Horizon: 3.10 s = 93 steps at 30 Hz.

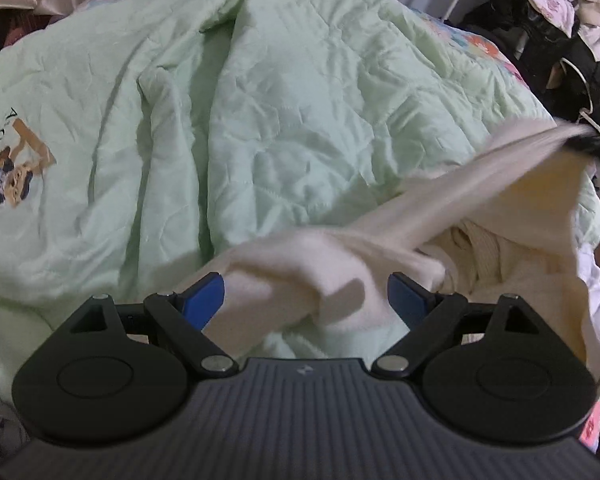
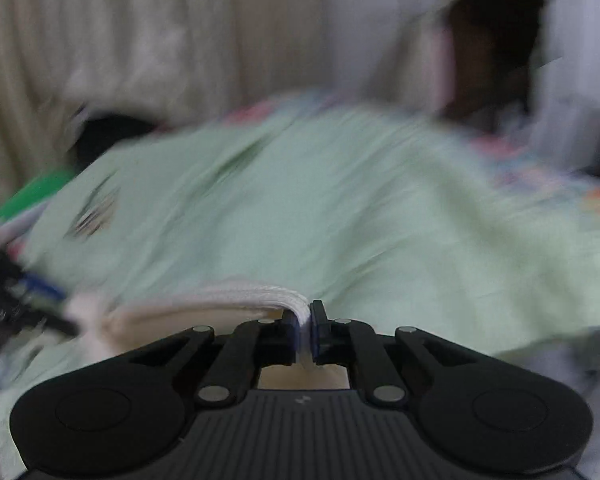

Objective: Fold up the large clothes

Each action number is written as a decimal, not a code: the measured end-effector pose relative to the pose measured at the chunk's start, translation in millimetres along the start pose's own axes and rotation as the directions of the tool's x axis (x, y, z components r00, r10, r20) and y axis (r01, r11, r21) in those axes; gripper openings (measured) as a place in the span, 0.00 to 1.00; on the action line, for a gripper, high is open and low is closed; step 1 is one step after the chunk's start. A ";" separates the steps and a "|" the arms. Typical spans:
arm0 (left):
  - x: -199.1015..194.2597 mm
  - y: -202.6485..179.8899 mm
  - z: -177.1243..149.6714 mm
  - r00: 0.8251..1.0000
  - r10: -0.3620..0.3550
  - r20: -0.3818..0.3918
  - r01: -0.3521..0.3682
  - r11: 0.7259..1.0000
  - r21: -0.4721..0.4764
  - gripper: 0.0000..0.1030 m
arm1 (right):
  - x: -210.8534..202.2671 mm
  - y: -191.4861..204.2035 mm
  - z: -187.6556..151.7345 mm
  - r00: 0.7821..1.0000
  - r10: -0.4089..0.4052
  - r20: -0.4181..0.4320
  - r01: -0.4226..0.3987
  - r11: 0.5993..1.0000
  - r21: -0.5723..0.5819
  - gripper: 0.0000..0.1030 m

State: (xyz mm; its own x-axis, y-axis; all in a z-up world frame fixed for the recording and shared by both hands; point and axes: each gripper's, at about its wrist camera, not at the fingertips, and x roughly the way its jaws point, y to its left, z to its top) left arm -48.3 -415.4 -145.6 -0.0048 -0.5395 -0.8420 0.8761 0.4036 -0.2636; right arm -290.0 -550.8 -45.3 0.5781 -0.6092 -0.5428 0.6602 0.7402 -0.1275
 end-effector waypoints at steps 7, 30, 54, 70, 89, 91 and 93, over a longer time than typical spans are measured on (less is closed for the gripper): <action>13.3 -31.9 20.0 1.000 -0.002 -0.005 0.003 0.998 0.069 0.87 | -49.2 -96.7 -43.0 0.930 -0.362 -0.069 0.368 0.904 0.217 0.07; 166.4 -168.9 48.7 0.952 0.145 -0.270 0.055 0.786 0.616 0.99 | 46.9 -53.3 -54.2 0.915 0.230 -0.332 -0.141 0.952 0.271 0.62; 57.7 -134.5 113.1 0.945 0.207 0.254 -0.281 0.911 0.301 0.15 | 91.7 -31.0 6.8 0.985 0.173 -0.015 -0.170 0.980 0.105 0.05; 66.1 -14.3 199.7 0.868 0.477 0.139 -0.492 0.863 0.112 0.59 | 152.4 -52.1 31.9 0.915 0.393 -0.093 -0.352 0.889 0.292 0.50; 22.3 -22.3 62.7 0.976 0.200 0.091 -0.206 0.976 0.069 0.82 | 155.1 71.8 -72.6 0.919 0.180 -0.350 -0.250 0.953 -0.168 0.12; 15.7 -19.2 55.7 0.987 0.140 0.080 -0.142 0.990 0.020 0.82 | 139.0 44.9 -67.6 0.917 0.302 -0.262 -0.311 0.950 0.007 0.11; 10.4 -16.8 55.1 0.997 0.030 0.070 -0.027 0.999 -0.045 0.82 | 119.6 20.5 -65.0 0.893 0.416 -0.170 -0.398 0.908 0.130 0.11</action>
State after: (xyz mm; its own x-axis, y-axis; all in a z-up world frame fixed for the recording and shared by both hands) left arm -36.5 -468.4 -124.1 0.0555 -0.5770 -0.8149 0.8535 0.4510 -0.2612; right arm -238.5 -589.9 -166.8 0.7097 -0.1874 -0.6791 0.4315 0.8776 0.2087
